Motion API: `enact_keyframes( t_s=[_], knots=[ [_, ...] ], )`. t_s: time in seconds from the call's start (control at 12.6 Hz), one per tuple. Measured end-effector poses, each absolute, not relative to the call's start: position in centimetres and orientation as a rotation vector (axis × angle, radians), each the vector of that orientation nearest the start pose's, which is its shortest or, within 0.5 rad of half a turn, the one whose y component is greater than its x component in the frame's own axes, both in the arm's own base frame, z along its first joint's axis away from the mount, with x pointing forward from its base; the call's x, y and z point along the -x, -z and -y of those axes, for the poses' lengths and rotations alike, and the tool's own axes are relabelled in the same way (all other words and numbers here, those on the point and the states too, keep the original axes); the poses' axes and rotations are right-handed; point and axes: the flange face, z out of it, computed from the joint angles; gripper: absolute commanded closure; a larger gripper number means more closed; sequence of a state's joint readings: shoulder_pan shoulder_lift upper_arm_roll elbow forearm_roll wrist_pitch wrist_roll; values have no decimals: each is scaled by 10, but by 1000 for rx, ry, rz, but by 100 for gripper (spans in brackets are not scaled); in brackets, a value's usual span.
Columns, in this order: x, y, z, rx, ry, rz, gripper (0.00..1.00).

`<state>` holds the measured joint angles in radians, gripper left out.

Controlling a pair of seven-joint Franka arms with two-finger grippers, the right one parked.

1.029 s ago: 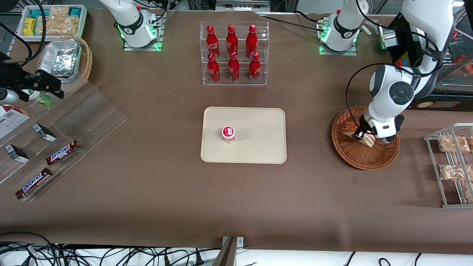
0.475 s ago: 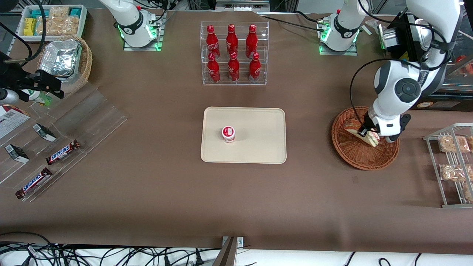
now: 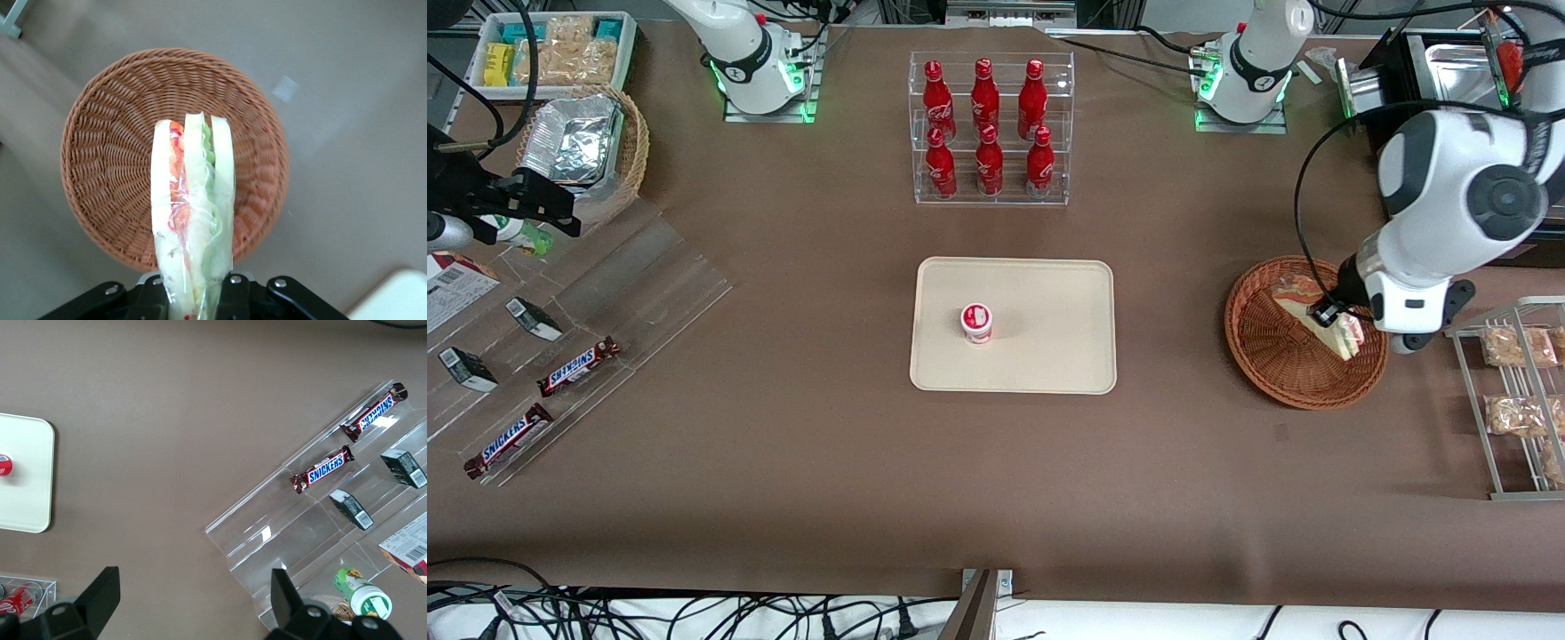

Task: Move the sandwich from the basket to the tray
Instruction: 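Close the left gripper on the sandwich, then lift the sandwich and carry it over the cream tray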

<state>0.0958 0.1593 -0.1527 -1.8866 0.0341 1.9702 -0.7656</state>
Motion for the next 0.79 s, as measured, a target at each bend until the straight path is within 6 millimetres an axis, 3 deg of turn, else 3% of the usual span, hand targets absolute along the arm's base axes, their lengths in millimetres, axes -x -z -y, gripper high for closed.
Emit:
enact_keyframes(
  t_s=[0.32, 0.47, 0.79],
  knots=[
    [-598, -472, 35, 3030, -153, 802, 100],
    [-598, -482, 60, 3091, -150, 637, 100],
    [-589, -483, 122, 3162, -160, 328, 100]
  ],
)
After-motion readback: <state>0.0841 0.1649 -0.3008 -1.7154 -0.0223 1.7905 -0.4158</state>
